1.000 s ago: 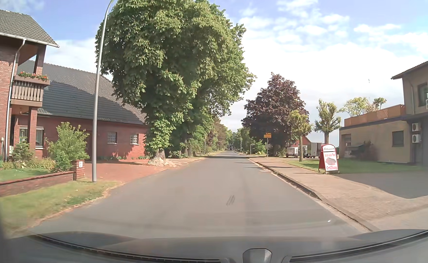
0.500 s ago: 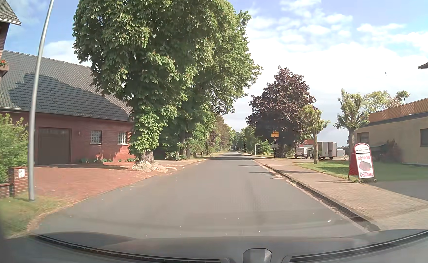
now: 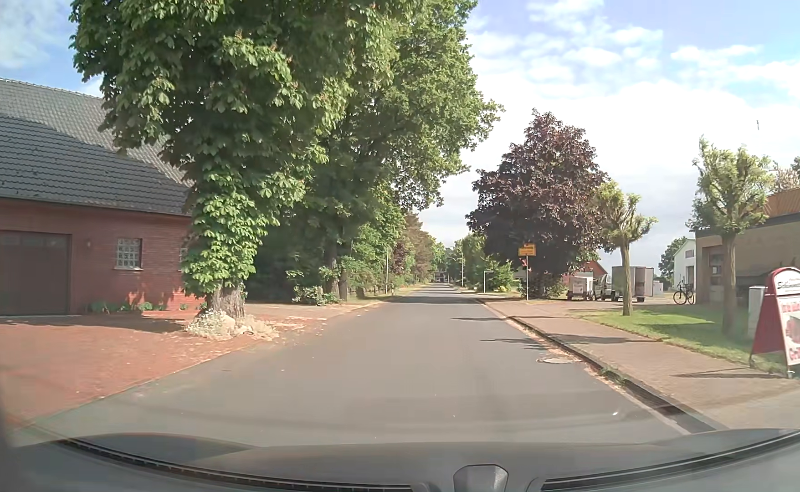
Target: Follow the waypoints while adhering to traffic rules and regulations
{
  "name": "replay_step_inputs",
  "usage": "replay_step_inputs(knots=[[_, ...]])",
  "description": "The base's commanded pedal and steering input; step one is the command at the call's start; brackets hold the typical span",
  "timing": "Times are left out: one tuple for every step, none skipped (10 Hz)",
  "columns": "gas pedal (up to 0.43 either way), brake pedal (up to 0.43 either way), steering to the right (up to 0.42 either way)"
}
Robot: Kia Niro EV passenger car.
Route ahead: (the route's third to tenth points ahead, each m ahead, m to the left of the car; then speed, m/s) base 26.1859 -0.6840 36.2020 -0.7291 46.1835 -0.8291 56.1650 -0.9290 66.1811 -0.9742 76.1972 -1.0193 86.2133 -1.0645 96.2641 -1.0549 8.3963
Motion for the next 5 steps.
replay_step_inputs(knots=[[0.331, 0.006, -0.004], [0.331, 0.006, -0.004], [0.331, 0.006, -0.001], [0.331, 0.006, 0.003], [0.331, 0.006, 0.006]])
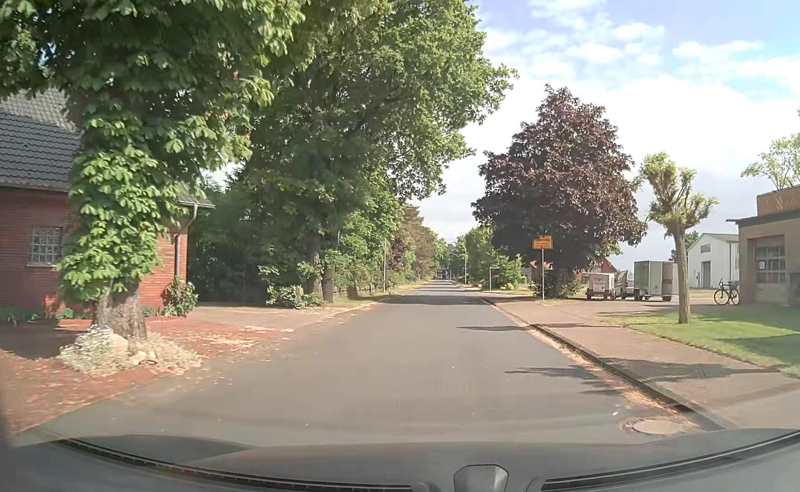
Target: Follow the waypoints while adhering to traffic rules and regulations
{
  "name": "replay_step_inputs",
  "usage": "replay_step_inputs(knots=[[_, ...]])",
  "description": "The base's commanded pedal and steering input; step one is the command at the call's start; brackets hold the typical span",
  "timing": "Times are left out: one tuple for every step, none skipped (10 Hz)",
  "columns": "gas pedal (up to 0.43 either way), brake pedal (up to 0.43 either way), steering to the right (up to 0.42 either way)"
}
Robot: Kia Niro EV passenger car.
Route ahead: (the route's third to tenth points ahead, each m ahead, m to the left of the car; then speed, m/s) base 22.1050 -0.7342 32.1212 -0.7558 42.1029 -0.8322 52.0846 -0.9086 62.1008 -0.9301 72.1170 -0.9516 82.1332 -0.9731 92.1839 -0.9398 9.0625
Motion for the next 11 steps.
replay_step_inputs(knots=[[0.331, 0.006, 0.008], [0.331, 0.006, 0.010], [0.319, 0.006, 0.012], [0.319, 0.006, 0.012], [0.319, 0.006, 0.012], [0.280, 0.006, 0.012], [0.138, 0.006, 0.012], [0.000, 0.006, 0.012], [0.000, 0.006, 0.012], [0.000, 0.006, 0.011], [0.000, 0.006, 0.011]])
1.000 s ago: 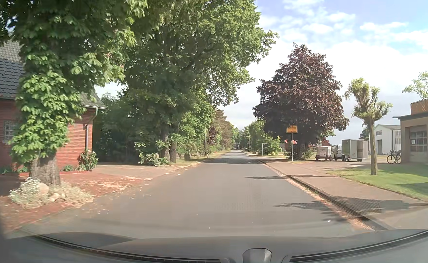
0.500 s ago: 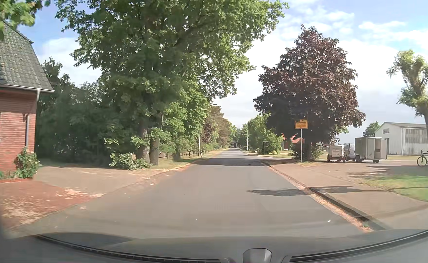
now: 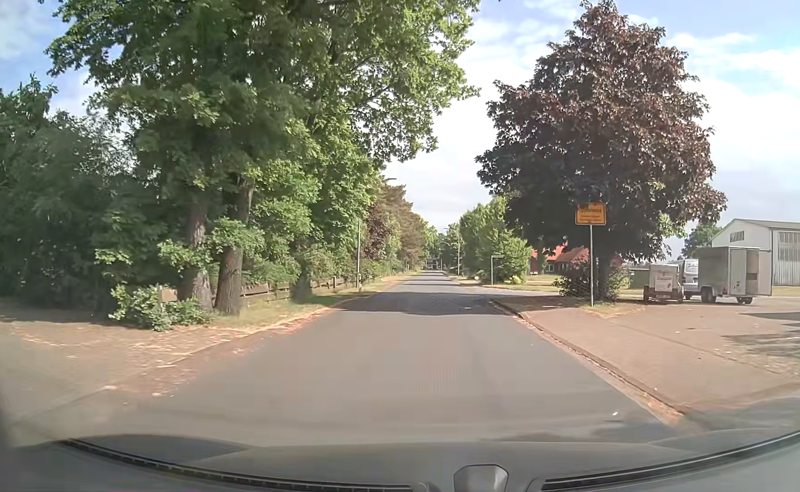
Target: Follow the waypoints while adhering to traffic rules and regulations
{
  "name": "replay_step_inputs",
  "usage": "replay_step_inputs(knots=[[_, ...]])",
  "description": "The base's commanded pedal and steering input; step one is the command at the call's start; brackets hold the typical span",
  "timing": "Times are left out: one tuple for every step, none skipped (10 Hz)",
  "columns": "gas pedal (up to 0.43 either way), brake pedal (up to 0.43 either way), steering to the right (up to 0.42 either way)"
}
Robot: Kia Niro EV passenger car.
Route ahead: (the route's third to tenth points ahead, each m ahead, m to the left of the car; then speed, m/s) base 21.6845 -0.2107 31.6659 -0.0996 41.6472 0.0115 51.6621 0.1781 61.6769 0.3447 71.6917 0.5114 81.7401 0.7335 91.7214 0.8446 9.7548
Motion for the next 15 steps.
replay_step_inputs(knots=[[0.000, 0.006, 0.011], [0.000, 0.006, 0.010], [0.000, 0.006, 0.008], [0.000, 0.006, 0.008], [0.000, 0.006, 0.008], [0.000, 0.006, 0.008], [0.000, 0.006, 0.008], [0.000, 0.006, 0.007], [0.000, 0.006, 0.007], [0.000, 0.006, 0.007], [0.000, 0.006, 0.007], [0.000, 0.006, 0.007], [0.000, 0.000, 0.007], [0.000, 0.006, 0.006], [0.000, 0.006, 0.006]])
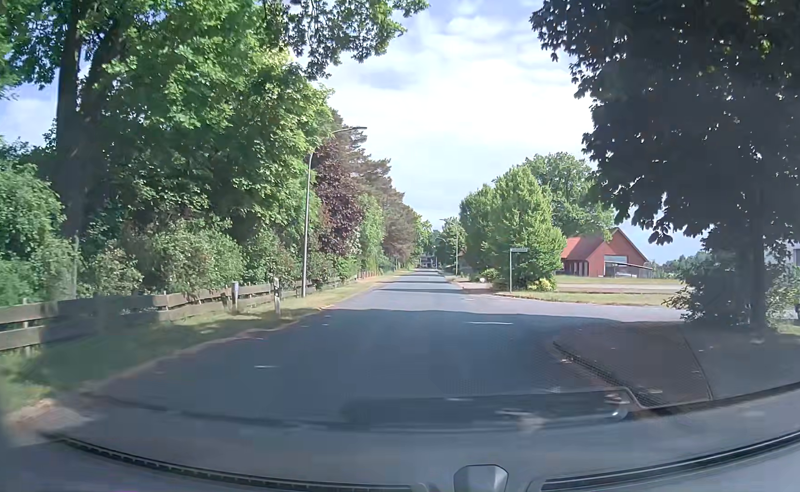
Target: Follow the waypoints while adhering to traffic rules and regulations
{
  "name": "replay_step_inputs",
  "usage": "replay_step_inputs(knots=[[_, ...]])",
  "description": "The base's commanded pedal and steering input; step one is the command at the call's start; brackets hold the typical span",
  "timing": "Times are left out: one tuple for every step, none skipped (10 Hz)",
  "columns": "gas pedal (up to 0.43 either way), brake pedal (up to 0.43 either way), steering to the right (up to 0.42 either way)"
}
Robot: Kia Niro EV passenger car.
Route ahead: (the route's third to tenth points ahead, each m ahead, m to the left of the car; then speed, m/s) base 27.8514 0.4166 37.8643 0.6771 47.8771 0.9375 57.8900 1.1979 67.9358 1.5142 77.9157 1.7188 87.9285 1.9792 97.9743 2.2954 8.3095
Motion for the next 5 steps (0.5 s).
replay_step_inputs(knots=[[0.000, 0.006, 0.005], [0.000, 0.006, 0.004], [0.000, 0.006, 0.004], [0.000, 0.006, 0.004], [0.039, 0.006, 0.004]])
